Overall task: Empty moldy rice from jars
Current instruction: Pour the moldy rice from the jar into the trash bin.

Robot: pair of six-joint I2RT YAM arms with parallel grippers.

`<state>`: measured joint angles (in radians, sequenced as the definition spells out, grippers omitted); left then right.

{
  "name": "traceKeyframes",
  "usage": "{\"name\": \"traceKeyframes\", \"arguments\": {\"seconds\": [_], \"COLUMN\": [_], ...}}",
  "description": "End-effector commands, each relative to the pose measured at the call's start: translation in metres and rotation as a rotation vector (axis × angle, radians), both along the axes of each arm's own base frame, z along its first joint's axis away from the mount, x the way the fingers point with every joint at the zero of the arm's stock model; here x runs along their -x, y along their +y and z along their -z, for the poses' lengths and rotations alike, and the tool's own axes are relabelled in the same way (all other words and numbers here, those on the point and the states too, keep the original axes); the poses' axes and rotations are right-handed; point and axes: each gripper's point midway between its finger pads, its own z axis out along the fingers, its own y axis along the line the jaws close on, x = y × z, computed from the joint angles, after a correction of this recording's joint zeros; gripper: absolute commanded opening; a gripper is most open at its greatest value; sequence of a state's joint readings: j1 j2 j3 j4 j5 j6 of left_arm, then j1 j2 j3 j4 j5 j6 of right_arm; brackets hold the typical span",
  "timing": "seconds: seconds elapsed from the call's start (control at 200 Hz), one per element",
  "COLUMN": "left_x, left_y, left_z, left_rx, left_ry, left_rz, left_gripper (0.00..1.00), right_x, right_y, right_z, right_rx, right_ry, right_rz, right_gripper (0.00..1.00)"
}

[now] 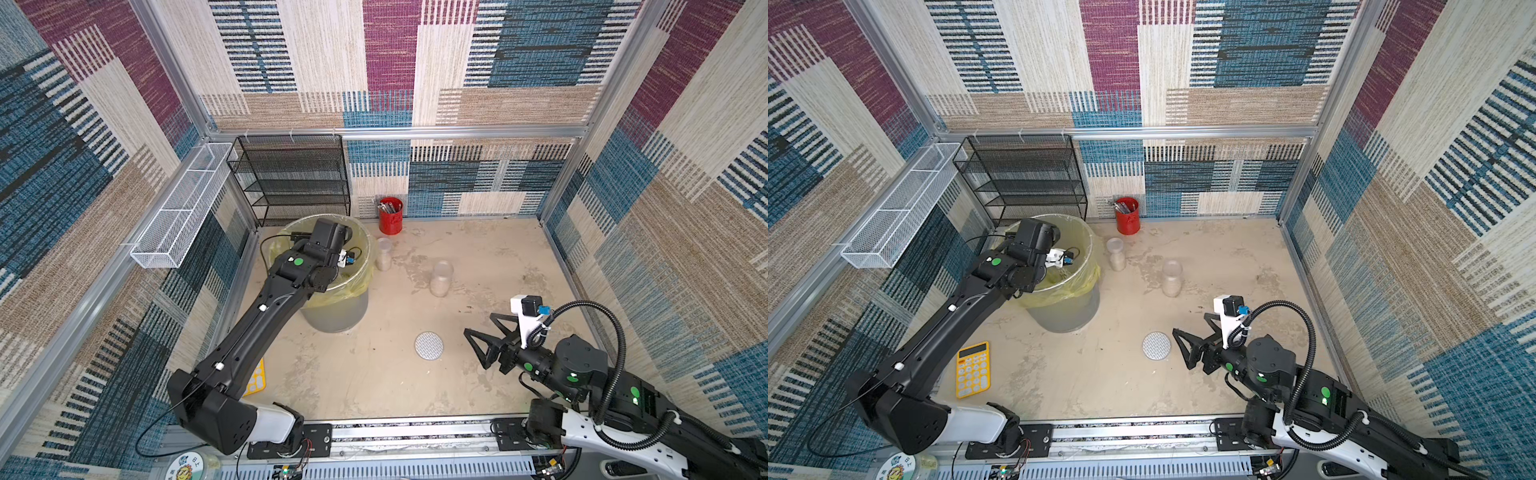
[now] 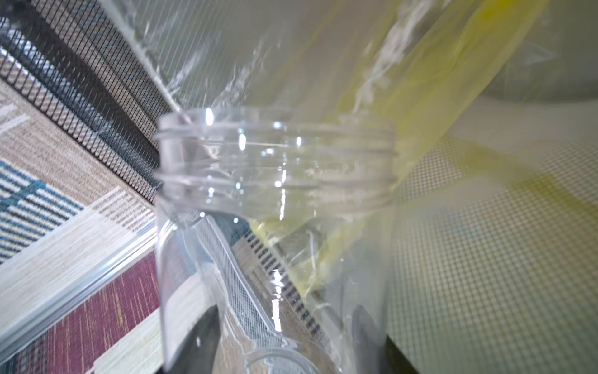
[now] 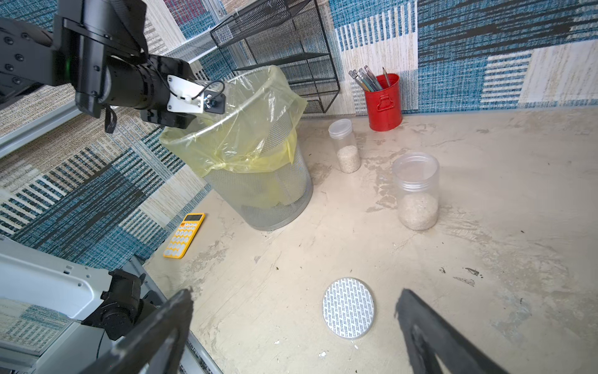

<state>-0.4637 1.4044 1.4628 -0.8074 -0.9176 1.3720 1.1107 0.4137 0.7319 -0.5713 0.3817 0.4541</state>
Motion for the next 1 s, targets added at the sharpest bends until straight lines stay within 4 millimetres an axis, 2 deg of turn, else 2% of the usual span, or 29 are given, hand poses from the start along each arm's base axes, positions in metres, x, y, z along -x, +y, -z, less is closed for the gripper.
{"name": "traceKeyframes", "arguments": {"seconds": [0.0,0.04,0.095,0.17,0.245,0.436,0.766,0.921,0.996], "left_x": [-0.007,-0.009,-0.010,-0.004,0.003,0.011,0.014,0.009,0.005], "left_y": [-0.014,-0.016,-0.015,-0.011,-0.005,-0.001,0.001,0.002,-0.005], "left_z": [0.014,0.012,-0.003,-0.025,-0.033,-0.027,-0.028,-0.036,-0.024], "left_rx": [-0.026,-0.028,-0.008,0.017,0.032,0.046,0.045,0.046,0.037], "left_ry": [0.045,0.044,0.008,-0.042,-0.061,-0.057,-0.051,-0.072,-0.040], "left_rz": [0.017,0.016,0.017,0.019,0.012,0.005,-0.006,-0.023,-0.012], "left_gripper": [0.14,0.13,0.13,0.14,0.14,0.14,0.13,0.13,0.13], "right_x": [-0.002,-0.002,-0.002,-0.001,-0.001,0.000,0.000,0.000,0.000], "right_y": [0.005,0.006,0.006,0.007,0.007,0.003,0.003,0.002,0.003], "right_z": [-0.005,-0.004,-0.006,-0.005,-0.005,-0.011,-0.007,-0.006,-0.006], "right_rx": [-0.015,-0.009,-0.015,-0.021,-0.022,-0.032,-0.026,-0.023,-0.023], "right_ry": [-0.017,-0.013,-0.007,-0.003,-0.005,-0.008,-0.001,0.001,0.003], "right_rz": [-0.006,-0.006,-0.008,-0.012,-0.014,-0.008,-0.008,-0.005,-0.007], "right_gripper": [0.99,0.99,0.99,0.99,0.99,0.99,0.99,0.99,0.99]}}
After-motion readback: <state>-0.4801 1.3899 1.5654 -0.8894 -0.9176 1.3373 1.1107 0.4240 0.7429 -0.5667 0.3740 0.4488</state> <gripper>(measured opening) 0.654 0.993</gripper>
